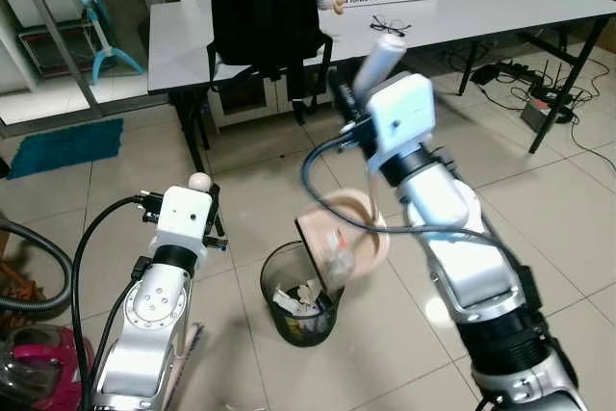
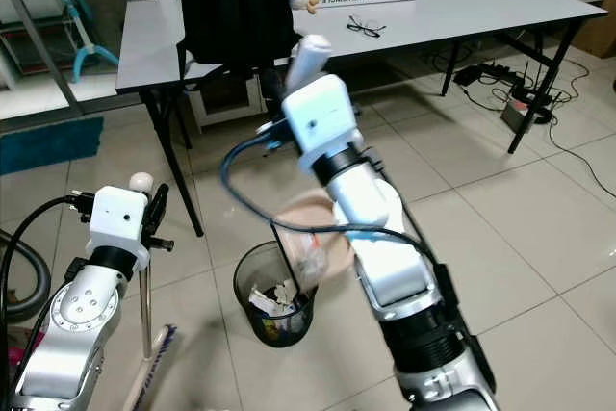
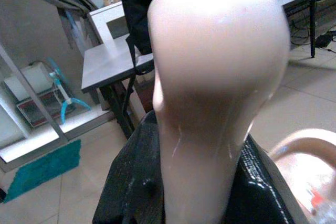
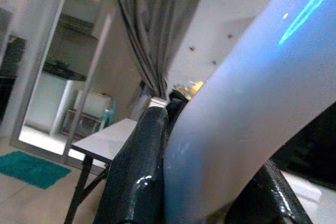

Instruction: Sweep floor

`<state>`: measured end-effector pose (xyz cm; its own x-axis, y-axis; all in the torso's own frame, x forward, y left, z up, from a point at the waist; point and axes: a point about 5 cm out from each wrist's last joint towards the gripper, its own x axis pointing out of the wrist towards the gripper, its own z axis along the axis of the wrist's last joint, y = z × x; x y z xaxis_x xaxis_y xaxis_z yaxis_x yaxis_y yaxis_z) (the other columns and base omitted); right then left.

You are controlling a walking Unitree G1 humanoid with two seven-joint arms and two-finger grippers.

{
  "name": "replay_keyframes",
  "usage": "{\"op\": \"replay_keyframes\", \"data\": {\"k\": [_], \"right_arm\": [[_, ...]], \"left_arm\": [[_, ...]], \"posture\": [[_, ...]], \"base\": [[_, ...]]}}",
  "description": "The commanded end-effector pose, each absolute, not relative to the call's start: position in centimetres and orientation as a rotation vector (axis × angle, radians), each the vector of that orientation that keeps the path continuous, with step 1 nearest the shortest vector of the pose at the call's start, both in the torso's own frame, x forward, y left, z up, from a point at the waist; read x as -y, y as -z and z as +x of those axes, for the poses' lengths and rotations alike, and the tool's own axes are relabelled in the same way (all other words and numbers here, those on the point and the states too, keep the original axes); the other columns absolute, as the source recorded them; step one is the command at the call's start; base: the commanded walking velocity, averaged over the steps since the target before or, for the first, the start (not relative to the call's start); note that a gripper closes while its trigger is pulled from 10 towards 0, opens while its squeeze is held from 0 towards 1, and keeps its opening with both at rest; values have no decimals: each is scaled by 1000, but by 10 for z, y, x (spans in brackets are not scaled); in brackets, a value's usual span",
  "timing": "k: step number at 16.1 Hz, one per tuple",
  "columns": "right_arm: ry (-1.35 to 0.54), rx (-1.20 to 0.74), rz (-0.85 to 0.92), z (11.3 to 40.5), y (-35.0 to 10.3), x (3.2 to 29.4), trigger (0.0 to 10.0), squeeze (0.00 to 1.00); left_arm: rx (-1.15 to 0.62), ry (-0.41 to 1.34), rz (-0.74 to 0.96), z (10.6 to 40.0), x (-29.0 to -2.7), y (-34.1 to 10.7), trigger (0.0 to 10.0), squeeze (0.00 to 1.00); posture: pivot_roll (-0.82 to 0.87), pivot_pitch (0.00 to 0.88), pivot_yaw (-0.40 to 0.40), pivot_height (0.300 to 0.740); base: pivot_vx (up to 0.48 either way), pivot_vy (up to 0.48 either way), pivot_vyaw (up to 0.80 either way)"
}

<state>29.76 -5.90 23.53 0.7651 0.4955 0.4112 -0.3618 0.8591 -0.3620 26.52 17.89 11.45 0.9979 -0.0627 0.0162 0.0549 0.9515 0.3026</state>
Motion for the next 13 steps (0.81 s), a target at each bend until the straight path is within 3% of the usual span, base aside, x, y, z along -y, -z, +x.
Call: {"op": "replay_keyframes", "data": {"k": [1,7,13], "right_arm": [[-501,620,-270,288,-248,53,10000,0],[-624,682,-302,271,-237,32,10000,0],[-645,743,-354,266,-235,30,10000,0]], "left_arm": [[58,55,324,266,-179,-122,10000,0],[61,55,333,266,-179,-122,10000,0],[64,59,337,267,-178,-122,10000,0]], "posture": [[-51,0,62,740],[-47,0,61,740],[-48,0,65,740]], "base": [[0,0,0],[0,0,0],[0,0,0]]}}
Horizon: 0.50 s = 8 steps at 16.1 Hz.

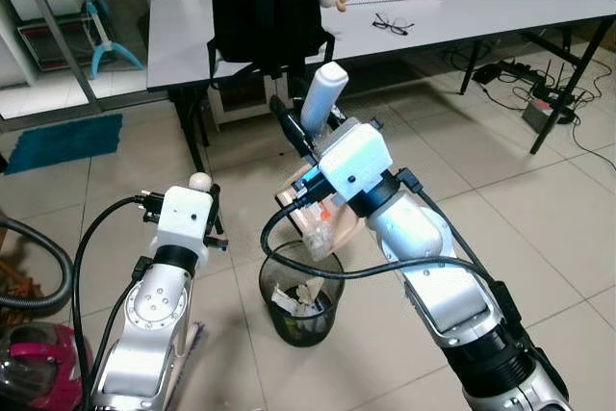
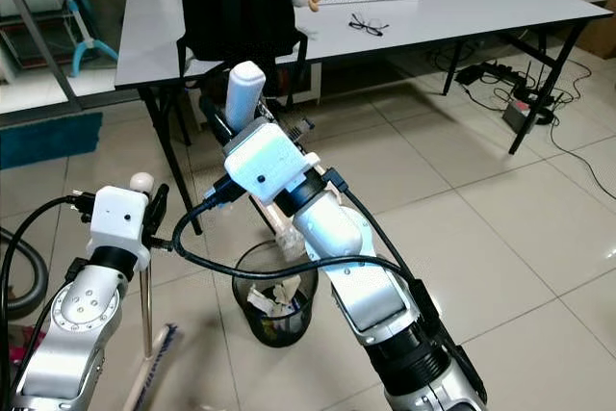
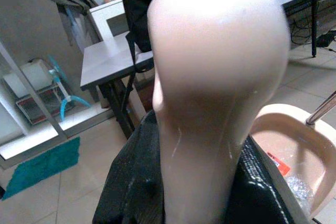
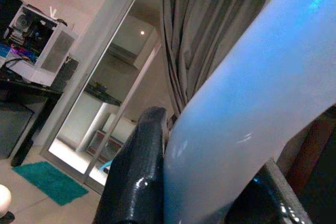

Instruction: Sweep floor

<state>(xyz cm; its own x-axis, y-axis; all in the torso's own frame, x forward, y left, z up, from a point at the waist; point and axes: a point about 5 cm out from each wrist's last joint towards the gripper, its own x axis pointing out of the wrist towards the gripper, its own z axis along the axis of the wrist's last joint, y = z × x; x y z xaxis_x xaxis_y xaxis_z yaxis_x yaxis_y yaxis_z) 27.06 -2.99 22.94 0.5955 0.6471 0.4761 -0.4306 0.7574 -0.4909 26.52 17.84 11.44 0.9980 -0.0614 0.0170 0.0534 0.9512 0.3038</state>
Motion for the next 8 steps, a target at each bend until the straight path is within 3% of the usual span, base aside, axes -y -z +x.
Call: {"op": "replay_keyframes", "data": {"k": [1,8], "right_arm": [[-643,748,-359,266,-235,30,10000,0],[-633,793,-394,265,-235,30,10000,0]], "left_arm": [[64,59,338,267,-178,-122,10000,0],[65,58,339,267,-178,-123,10000,0]], "posture": [[-48,0,65,740],[-47,0,62,740]], "base": [[0,0,0],[0,0,0]]}}
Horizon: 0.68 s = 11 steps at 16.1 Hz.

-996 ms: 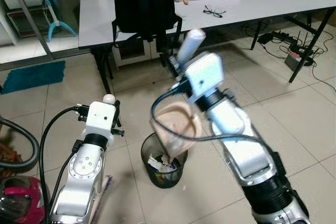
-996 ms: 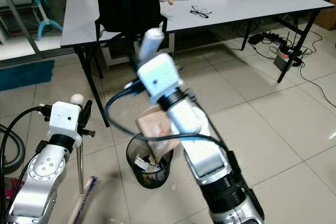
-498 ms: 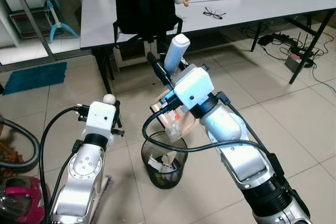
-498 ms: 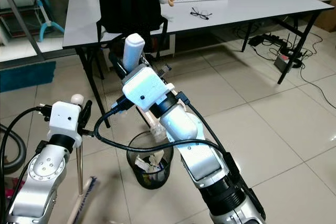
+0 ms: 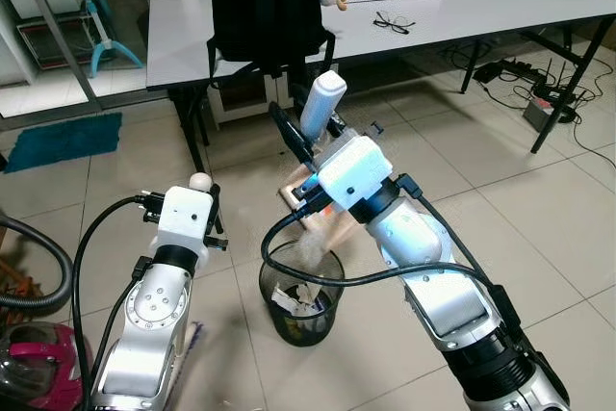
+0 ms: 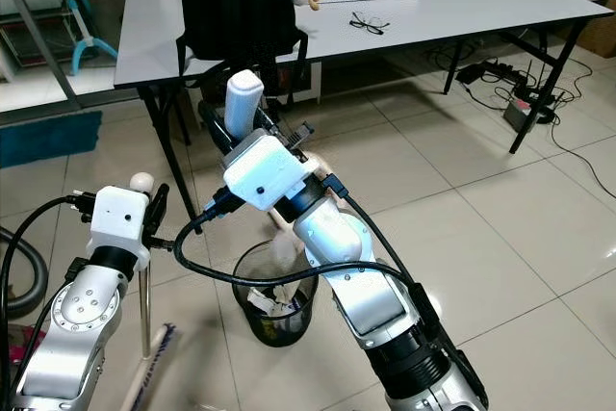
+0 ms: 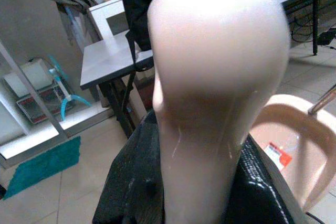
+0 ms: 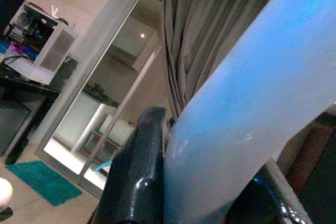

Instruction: Sweep floor

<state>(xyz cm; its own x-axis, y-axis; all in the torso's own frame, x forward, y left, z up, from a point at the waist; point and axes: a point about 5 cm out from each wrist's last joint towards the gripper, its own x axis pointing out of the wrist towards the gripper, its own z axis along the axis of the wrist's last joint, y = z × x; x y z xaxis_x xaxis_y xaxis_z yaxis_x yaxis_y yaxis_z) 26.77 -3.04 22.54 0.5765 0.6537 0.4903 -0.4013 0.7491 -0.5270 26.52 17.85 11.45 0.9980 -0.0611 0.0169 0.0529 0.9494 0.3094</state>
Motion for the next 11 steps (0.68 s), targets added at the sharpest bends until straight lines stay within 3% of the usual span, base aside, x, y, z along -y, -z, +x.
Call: {"op": "replay_keyframes", "data": {"k": [1,4,7,10,11], "right_arm": [[-633,800,-401,264,-235,30,10000,0],[-568,789,-445,269,-234,36,10000,0],[-264,583,-510,298,-222,80,10000,0],[-86,450,-543,304,-212,119,10000,0],[-16,413,-527,304,-209,131,10000,0]], "left_arm": [[66,59,339,267,-178,-122,10000,0],[66,62,338,267,-177,-122,10000,0],[24,108,332,267,-171,-114,10000,0],[-24,218,308,265,-161,-104,10000,0],[-53,280,275,263,-156,-100,10000,0]], "posture": [[-47,0,62,740],[-50,0,59,740],[-60,0,59,740],[-76,0,67,740],[-77,0,67,740]], "base": [[0,0,0],[0,0,0],[0,0,0],[0,0,0],[0,0,-800]]}}
